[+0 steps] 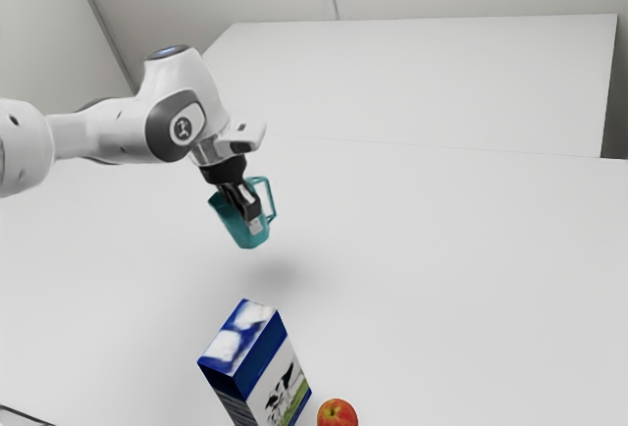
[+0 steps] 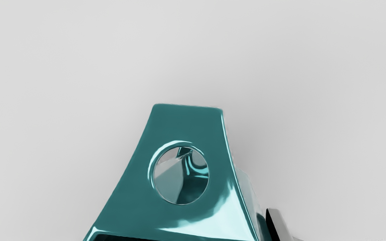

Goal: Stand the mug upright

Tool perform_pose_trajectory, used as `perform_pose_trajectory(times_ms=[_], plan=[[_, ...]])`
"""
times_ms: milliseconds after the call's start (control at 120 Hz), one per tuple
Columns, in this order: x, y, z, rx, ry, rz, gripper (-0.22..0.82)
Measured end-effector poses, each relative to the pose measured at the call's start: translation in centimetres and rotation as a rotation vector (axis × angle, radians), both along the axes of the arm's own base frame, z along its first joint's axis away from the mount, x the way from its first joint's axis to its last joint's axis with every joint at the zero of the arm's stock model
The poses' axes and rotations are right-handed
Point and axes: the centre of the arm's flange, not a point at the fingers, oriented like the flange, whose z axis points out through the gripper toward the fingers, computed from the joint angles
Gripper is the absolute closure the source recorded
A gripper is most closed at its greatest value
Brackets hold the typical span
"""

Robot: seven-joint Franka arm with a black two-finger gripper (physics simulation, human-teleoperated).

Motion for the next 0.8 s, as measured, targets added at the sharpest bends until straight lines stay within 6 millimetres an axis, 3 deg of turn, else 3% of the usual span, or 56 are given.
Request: perform_pose_trajectory(times_ms=[275, 458, 575, 800], plan=[[0.8, 0.8, -4.0, 0.106, 0.021, 0.029, 0.77], [-0.4, 0.8, -6.3, 0.114, 0.016, 0.052, 0.77], [-1.7, 1.4, -6.5, 0.109, -0.009, 0.068, 0.77], [-1.5, 3.0, -5.8, 0.131, -0.067, 0.092, 0.77]])
